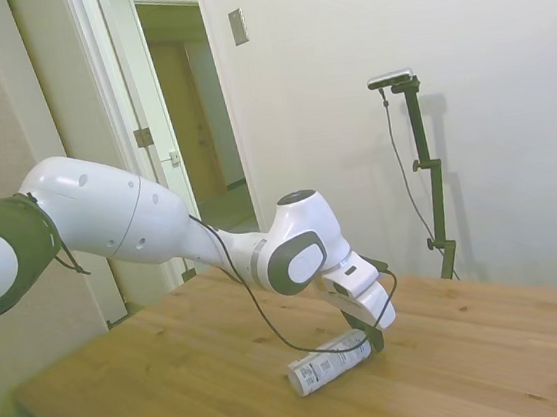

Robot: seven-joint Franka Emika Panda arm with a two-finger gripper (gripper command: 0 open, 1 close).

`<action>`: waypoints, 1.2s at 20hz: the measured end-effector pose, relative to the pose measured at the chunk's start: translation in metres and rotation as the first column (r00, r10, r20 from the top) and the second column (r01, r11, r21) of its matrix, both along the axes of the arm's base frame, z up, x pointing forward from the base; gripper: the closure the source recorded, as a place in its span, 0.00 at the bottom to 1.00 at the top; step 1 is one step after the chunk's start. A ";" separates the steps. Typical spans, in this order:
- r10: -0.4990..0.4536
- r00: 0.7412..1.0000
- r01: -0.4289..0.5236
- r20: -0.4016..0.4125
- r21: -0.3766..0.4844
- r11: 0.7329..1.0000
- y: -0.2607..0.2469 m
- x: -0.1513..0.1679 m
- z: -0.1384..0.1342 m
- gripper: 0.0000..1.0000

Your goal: Stand the water bottle

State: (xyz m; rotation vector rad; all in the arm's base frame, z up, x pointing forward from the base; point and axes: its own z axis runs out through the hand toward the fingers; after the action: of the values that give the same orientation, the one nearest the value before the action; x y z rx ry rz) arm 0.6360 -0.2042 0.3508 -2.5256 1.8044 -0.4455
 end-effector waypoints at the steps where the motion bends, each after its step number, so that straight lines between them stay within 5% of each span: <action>1: -0.002 1.000 0.002 -0.001 0.002 1.000 0.000 0.000 0.000 1.00; 12: -0.036 0.999 0.036 0.012 0.045 0.998 0.024 0.005 0.022 1.00; 19: -0.003 0.985 -0.007 0.173 0.055 0.998 0.117 -0.012 0.105 1.00; 24: -0.004 0.929 0.033 0.370 -0.071 0.997 0.163 -0.036 0.150 1.00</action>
State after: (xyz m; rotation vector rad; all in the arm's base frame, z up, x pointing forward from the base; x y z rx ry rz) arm 0.6005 -0.0408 0.5004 -2.2694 1.6943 -0.9368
